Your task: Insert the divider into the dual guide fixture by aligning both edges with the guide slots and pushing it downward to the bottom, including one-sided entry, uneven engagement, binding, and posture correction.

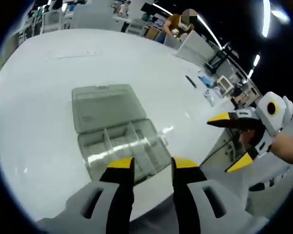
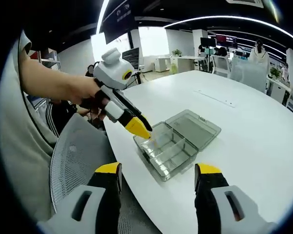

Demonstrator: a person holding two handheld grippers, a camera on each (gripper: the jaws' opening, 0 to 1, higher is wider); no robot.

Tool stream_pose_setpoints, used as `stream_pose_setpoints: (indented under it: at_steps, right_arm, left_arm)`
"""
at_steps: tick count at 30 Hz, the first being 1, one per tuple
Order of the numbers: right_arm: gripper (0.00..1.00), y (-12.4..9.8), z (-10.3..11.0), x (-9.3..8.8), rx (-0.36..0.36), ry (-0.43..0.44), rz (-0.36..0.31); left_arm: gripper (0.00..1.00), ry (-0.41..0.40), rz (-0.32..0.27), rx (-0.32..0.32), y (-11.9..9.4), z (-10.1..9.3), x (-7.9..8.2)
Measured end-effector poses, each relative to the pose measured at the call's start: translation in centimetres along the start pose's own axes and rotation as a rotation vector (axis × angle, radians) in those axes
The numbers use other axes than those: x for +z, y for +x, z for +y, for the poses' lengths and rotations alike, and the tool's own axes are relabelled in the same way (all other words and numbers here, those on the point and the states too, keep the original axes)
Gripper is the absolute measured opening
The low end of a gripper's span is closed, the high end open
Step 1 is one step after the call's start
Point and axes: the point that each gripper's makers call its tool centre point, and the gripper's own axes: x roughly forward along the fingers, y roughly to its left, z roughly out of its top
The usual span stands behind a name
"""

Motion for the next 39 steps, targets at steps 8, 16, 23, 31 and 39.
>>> stream_pose_setpoints:
  at_steps: [8,16,23,31,39]
  right_arm:
    - [0.59,-0.8,-0.4,-0.3,0.001,-0.014,0.012]
    - [0.6,-1.4,-0.8,-0.3,0.013,-0.036,0.015]
    - [0.61,-1.8,-1.3,-0.6,0.017,-0.073,0.026]
    - [0.63,-2.2,-1.8,-0.9,0.008,-0.093,0.04]
    - [0.63,-2.5,-2.6,-1.6,0.007,-0.116,0.071]
  left_arm:
    - [0.32,0.038,-0.071,-0.034,-1.2,-1.0,-0.4]
    - [0.36,0.101,-0.129,-0.05,-1.9,-1.7,-0.5]
    - [0.39,0.153,-0.174,-0.07,-2.4,-2.5,-0.1]
    - [0.46,0.224,-0.199,-0.082,-2.4,-3.2,0.1]
    - [0.52,0.259,-0.209,-0.083,-2.5,-3.2,-0.1]
